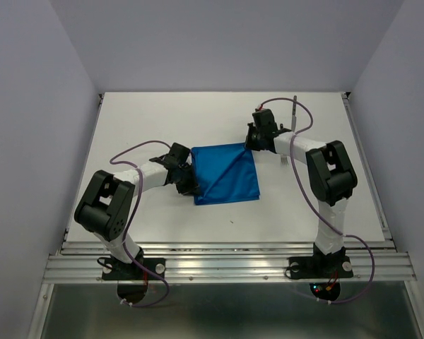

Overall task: Fold the napkin into a case and place the utensils inside
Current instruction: Smooth out the upper triangle-folded napkin at the center of the board.

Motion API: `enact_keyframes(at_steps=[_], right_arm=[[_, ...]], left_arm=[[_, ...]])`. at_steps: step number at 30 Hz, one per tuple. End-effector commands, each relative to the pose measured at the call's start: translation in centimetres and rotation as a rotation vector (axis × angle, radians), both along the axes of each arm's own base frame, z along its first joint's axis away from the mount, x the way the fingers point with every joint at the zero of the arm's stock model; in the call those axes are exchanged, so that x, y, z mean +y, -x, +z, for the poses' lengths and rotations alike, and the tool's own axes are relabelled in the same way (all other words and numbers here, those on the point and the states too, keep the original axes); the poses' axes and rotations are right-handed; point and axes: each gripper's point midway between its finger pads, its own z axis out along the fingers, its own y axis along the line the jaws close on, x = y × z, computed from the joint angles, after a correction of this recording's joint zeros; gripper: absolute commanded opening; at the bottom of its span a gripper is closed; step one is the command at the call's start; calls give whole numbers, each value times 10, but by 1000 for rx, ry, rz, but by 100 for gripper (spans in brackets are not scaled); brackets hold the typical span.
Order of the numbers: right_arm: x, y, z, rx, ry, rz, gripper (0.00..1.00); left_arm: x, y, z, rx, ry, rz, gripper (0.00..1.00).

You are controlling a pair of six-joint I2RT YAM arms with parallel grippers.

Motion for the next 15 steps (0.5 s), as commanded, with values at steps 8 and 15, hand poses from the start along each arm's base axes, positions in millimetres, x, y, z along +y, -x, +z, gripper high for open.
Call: enact_keyframes(at_steps=[8,15], right_arm=[[-9,-16,30,-80,-20,-47,4],[-15,-10,49,-129,-64,-67,4]], left_arm=[[-2,-4,8,-29,-1,-15,23],[-2,-4,7,-30,1,-14,23]])
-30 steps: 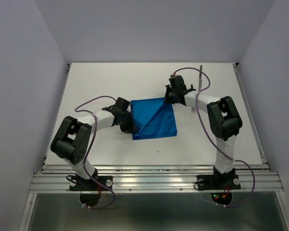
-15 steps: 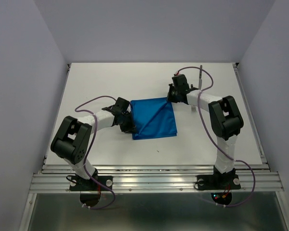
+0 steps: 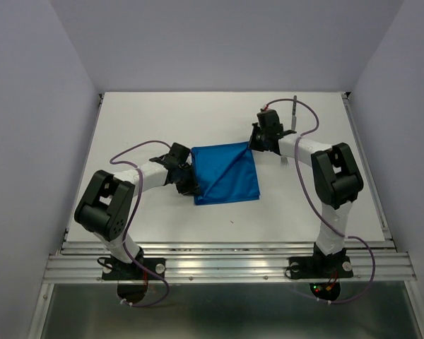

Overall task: Fold the napkin into a case and place the utensils inside
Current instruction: Smooth out the upper triangle-folded napkin at the center of the board.

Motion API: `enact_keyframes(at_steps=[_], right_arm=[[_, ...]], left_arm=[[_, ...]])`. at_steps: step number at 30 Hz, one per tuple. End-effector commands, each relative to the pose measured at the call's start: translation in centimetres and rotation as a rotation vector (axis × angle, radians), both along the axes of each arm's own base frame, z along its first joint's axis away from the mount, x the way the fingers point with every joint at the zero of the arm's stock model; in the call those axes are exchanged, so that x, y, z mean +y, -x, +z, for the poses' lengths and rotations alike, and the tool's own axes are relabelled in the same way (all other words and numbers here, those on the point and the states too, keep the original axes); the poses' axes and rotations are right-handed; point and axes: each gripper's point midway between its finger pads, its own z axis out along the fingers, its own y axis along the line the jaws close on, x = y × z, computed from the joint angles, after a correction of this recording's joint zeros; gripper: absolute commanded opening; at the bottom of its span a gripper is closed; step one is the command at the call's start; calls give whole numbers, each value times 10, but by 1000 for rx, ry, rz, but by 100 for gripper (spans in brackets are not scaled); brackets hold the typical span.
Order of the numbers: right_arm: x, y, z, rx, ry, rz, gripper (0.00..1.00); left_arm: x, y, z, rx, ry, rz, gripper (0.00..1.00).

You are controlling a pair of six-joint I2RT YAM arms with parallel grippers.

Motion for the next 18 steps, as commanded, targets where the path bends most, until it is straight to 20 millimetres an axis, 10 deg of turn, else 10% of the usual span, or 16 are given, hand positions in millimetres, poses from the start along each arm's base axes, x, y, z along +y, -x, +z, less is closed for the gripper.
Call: enact_keyframes(at_steps=[1,18], right_arm=[[-4,-11,40,-112,-44,-35,4],[3,-13,26,-83,-57,-16,4]], left_arm=[[-2,-4,7,-28,1,-15,23],[-3,-5,9,-32,3,-15,23]])
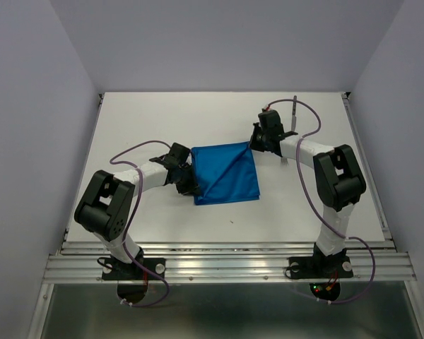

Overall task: Fold the napkin into a case and place the utensils inside
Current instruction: Smooth out the upper triangle-folded napkin at the center of the board.

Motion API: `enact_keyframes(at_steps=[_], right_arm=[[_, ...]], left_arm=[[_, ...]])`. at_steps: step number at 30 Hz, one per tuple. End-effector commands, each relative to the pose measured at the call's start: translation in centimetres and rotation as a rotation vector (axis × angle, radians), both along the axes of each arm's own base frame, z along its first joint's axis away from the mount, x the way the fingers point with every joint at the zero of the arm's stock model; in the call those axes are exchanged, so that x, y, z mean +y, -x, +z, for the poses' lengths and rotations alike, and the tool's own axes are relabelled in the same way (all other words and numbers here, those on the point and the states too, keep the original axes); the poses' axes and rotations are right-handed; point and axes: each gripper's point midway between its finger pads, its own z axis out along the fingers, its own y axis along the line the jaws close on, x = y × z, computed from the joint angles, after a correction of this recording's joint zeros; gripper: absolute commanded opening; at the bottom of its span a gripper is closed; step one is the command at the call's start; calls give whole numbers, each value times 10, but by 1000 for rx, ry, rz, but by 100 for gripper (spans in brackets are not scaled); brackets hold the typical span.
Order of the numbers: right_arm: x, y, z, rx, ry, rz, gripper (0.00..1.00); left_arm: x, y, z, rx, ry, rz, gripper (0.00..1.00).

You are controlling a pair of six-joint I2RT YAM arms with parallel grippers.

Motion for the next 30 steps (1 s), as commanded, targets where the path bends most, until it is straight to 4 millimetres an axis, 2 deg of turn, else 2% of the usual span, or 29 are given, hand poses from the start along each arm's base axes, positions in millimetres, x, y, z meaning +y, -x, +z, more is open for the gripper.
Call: enact_keyframes(at_steps=[1,13,20,26,30], right_arm=[[6,-19,15,-61,-34,4,4],[16,-25,7,-43,-56,35,4],[22,-30,1,-34,-67,50,4],[24,-30,7,-44,-82,61,3],[23,-30,3,-39,-74,58,4]], left_arm=[[-3,-5,10,-35,4,-15,23],[-4,-7,14,-41,8,-17,23],[-6,-11,25,-63,16,-20,24],[-9,-18,34,-83,26,-20,24],[-13,-25,38,-91,30,-26,24]])
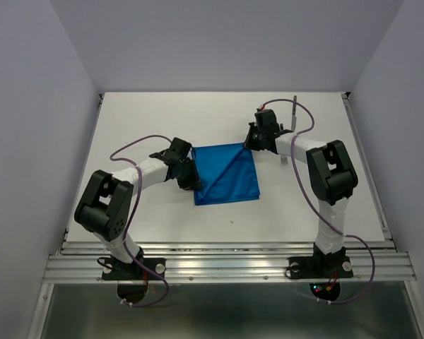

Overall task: Fold the napkin into a case and place the utensils inside
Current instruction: Smooth out the upper triangle-folded napkin at the center of the board.

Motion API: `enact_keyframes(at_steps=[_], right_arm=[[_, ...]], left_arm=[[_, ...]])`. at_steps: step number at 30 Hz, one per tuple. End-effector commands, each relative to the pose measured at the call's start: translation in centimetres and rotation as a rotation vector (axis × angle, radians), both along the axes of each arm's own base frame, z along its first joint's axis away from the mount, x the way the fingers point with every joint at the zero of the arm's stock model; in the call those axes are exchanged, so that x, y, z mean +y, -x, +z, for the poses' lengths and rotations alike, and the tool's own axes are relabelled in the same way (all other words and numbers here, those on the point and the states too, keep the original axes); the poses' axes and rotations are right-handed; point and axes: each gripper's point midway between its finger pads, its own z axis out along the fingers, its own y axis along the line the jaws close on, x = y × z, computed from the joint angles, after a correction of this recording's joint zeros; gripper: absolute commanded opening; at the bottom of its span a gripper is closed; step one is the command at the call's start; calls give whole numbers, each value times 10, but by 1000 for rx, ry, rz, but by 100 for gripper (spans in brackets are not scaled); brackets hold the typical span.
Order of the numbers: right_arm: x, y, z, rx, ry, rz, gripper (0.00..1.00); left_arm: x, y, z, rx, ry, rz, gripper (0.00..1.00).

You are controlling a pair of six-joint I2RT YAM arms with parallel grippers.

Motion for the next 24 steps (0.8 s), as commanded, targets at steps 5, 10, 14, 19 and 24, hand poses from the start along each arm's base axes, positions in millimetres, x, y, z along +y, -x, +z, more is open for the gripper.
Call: enact_keyframes(at_steps=[5,10,14,19,24], right_arm=[[4,-16,20,-64,-36,-7,3],[3,-13,39,-92,-50,-4,4],[3,-8,46,-102,-59,2,4],[5,-3,36,-77,-68,13,4],[8,-4,22,-50,-80,16,4]], left_arm=[[-12,-23,30,-82,23,-28,24],[-15,-30,37,-97,26,-29,24],[-18,-34,38,-99,32,-31,24],[-18,-34,34,-90,33,-34,24],[-18,-25,25,-71,37,-37,24]])
